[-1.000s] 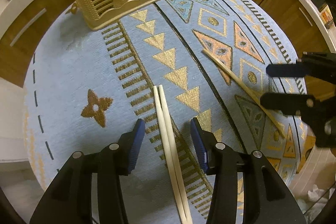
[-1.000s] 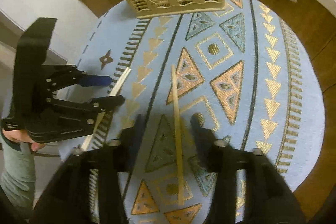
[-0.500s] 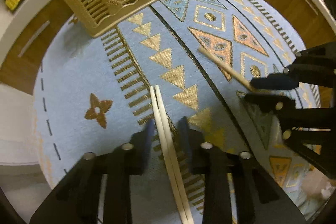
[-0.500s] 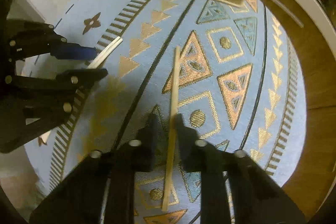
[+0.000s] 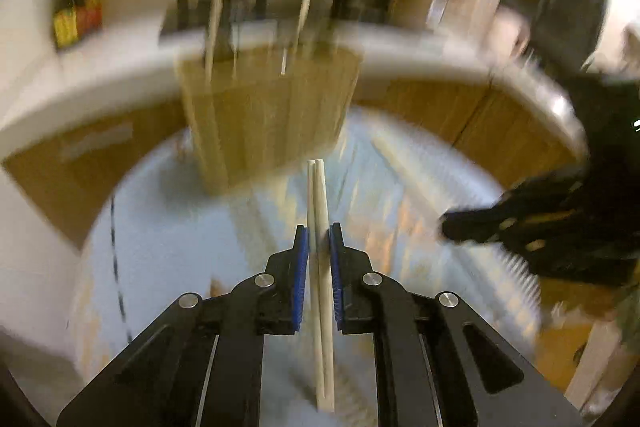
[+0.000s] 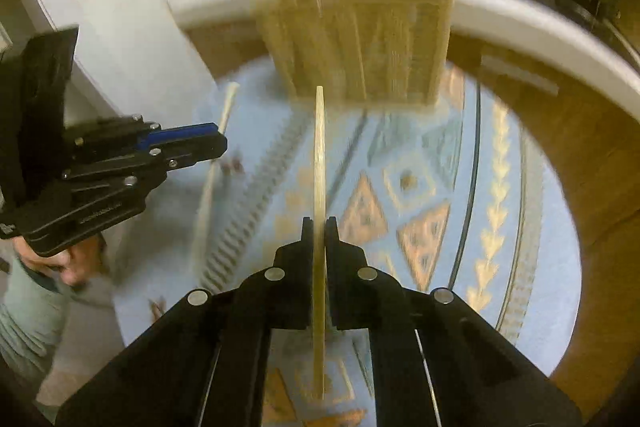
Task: Organize utensils
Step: 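Carry the chopsticks over the beige basket and open both tools to drop them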
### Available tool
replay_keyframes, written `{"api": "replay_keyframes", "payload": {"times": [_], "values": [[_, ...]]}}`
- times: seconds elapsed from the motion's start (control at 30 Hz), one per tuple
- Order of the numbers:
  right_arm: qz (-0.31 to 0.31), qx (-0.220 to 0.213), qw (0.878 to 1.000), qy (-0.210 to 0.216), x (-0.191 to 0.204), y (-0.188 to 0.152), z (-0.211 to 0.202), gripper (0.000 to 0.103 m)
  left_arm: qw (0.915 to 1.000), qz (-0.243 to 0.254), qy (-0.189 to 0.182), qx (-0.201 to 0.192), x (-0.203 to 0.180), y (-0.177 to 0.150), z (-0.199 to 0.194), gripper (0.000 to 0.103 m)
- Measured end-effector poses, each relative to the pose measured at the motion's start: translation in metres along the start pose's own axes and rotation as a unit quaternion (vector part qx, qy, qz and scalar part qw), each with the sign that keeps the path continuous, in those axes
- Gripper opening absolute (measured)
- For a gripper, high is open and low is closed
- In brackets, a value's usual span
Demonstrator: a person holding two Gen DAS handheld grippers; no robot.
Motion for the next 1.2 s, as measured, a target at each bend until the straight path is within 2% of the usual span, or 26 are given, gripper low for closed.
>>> {"api": "replay_keyframes", "payload": {"times": [0.03,0.07,0.17,0.27,0.43,0.63,0.87,1.07,1.2], "values": [[0.007,-0.015,1.0,0.005,0.002,0.01,-0.006,0.004,0.9998,0.0,0.001,-0.021,0.001,0.009,-0.008,0.008],[0.02,-0.038,0.999,0.012,-0.001,0.021,-0.014,0.004,0.9985,-0.003,0.003,-0.055,0.002,0.025,-0.019,0.001],[0.036,-0.098,0.994,0.018,0.002,0.06,-0.032,0.004,0.9922,-0.014,-0.002,-0.124,0.001,0.061,-0.039,0.002],[0.045,-0.145,0.988,0.023,0.003,0.098,-0.05,0.004,0.9862,-0.003,0.009,-0.165,0.002,0.091,-0.06,0.002],[0.055,-0.223,0.973,0.019,-0.001,0.155,-0.078,0.004,0.9803,0.008,0.015,-0.197,0.011,0.132,-0.066,0.002],[0.073,-0.301,0.951,0.0,-0.008,0.207,-0.082,0.004,0.9775,0.014,0.035,-0.207,0.03,0.156,-0.093,0.002],[0.082,-0.335,0.938,-0.035,-0.018,0.239,-0.048,0.004,0.9758,0.002,0.038,-0.215,0.056,0.167,-0.081,0.002],[0.087,-0.324,0.94,-0.055,-0.031,0.243,-0.012,0.004,0.9732,0.006,0.024,-0.229,0.059,0.183,-0.079,0.002],[0.096,-0.324,0.939,-0.06,-0.041,0.243,0.002,0.004,0.9705,0.012,0.029,-0.239,0.06,0.188,-0.075,0.002]]}}
Point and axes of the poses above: each gripper's, at about its wrist camera, not at the fingertips, and z roughly the way its jaws point, x to its left, y to its top, the point moved 10 cm from there along z, roughly the way its jaws point, and after that the axes turned 9 degrees about -y, right-handed, at the moved point
